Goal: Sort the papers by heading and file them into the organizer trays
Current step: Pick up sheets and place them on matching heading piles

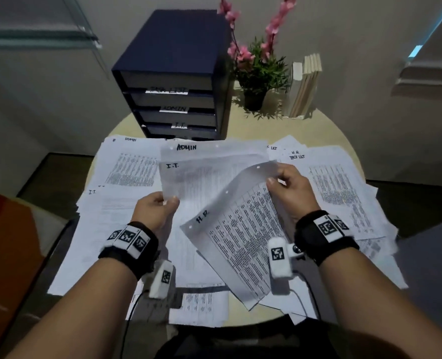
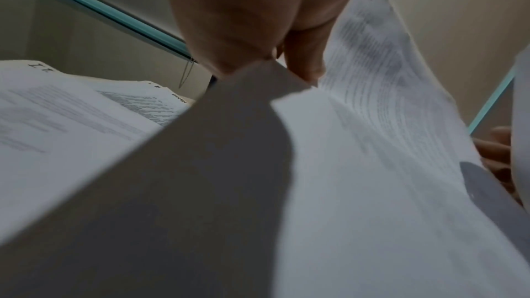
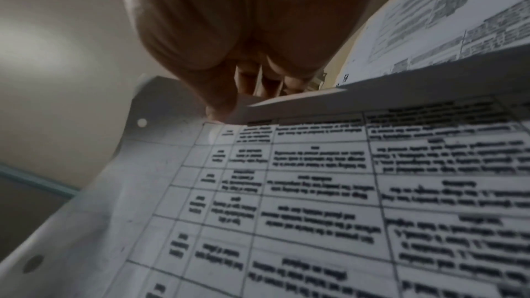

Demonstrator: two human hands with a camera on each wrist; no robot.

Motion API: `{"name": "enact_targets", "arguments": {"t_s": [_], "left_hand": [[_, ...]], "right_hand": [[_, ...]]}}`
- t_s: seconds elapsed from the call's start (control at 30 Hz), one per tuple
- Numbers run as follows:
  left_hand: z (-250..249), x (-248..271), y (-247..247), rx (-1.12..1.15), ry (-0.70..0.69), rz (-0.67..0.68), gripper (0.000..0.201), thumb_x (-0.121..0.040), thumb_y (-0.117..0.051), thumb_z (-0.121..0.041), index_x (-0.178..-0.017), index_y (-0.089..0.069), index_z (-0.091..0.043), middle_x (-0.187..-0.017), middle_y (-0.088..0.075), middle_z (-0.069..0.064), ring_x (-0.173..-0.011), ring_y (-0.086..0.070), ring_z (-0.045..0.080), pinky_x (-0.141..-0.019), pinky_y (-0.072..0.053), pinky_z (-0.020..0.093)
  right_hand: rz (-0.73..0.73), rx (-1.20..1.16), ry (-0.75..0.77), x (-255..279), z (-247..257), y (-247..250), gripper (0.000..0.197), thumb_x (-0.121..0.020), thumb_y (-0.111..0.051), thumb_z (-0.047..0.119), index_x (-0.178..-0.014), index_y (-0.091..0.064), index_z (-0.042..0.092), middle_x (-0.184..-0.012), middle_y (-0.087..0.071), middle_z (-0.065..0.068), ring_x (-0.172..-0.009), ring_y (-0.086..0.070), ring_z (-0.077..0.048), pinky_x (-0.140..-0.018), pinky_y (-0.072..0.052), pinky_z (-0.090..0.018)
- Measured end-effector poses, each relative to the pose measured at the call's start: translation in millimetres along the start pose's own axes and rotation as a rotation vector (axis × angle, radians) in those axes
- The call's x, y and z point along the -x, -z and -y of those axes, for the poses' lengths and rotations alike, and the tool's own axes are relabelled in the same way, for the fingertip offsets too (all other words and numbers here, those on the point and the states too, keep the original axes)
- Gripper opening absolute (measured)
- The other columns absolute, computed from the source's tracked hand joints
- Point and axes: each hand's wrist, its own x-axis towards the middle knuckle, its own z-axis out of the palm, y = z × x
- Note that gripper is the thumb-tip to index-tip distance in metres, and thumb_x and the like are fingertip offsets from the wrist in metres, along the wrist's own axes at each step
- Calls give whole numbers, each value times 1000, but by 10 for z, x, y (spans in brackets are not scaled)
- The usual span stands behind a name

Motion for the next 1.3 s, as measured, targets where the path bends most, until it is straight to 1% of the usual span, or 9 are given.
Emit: {"name": "enact_targets", "arguments": {"t_s": [0.2,0.3,0.43,0.7,0.83,0.93,1.03,1.2,1.3], "left_hand": [[107,-69,423,65,18,9,17,-79,-74,7,-92,-66,-1,-80,-68,9,-62,-65,15,-50,-50,19],[161,-202,656,148,95,-45,13,-82,-75,-1,-88,-64,-4,-83,-70,11,-70,-67,21,-57,-55,24],[327,-540,1130,-79,35,-43,42,-82,-68,-48,-62,-46,-18,-57,-41,5,-57,-39,19,-58,-35,28],[590,-1045,2036,-228,25,-54,34,-81,-72,-23,-59,-46,-16,-57,-34,2,-57,-33,18,-58,-32,27],[676,-1119,2224,-274,54,-5,12,-89,-68,-19,-92,-66,-7,-83,-68,2,-71,-62,15,-65,-48,18],[826,-1220,2269,-221,135,10,72,-69,-73,-67,-117,-62,-13,-115,-69,4,-106,-66,19,-97,-52,39],[1302,-1466,2282,-237,160,29,106,-51,-62,-91,-115,-57,-8,-119,-67,13,-110,-65,29,-97,-52,50],[922,-1160,2243,-270,160,109,57,-78,-72,-51,-113,-56,-9,-114,-66,10,-102,-65,28,-86,-56,38],[969,-1152,2269,-276,156,153,56,-73,-82,-33,-120,-56,-17,-120,-66,5,-105,-65,24,-89,-56,44]], "right_hand": [[16,72,-89,110,-57,-486,7,-82,-65,22,-79,-70,25,-93,-68,-16,-86,-64,-27,-84,-53,-41],[-29,74,-135,157,-53,-771,13,-88,-66,12,-76,-69,18,-82,-69,-11,-77,-62,-19,-75,-53,-33],[-88,158,-129,167,-73,-1183,24,-90,-64,4,-75,-66,22,-76,-67,1,-71,-60,-11,-66,-47,-18],[-14,244,-175,251,-250,-1832,27,-84,-68,3,-71,-70,25,-83,-69,-10,-79,-62,-23,-85,-53,-45],[-43,194,-212,404,-310,-2047,6,-73,-69,21,-77,-73,24,-85,-70,-14,-83,-64,-26,-89,-53,-51],[-58,166,-233,490,-342,-2146,10,-72,-68,23,-80,-72,18,-87,-70,-18,-85,-66,-35,-88,-53,-51],[-83,120,-234,468,-338,-2213,1,-76,-70,16,-75,-71,16,-78,-68,-12,-76,-61,-26,-81,-51,-43],[-101,92,-223,337,-347,-2351,24,-88,-64,-3,-72,-63,14,-61,-58,7,-56,-51,-3,-61,-43,-20],[-66,168,-201,294,-399,-2404,28,-89,-63,-2,-71,-62,19,-68,-62,15,-57,-52,4,-60,-42,-15]]}}
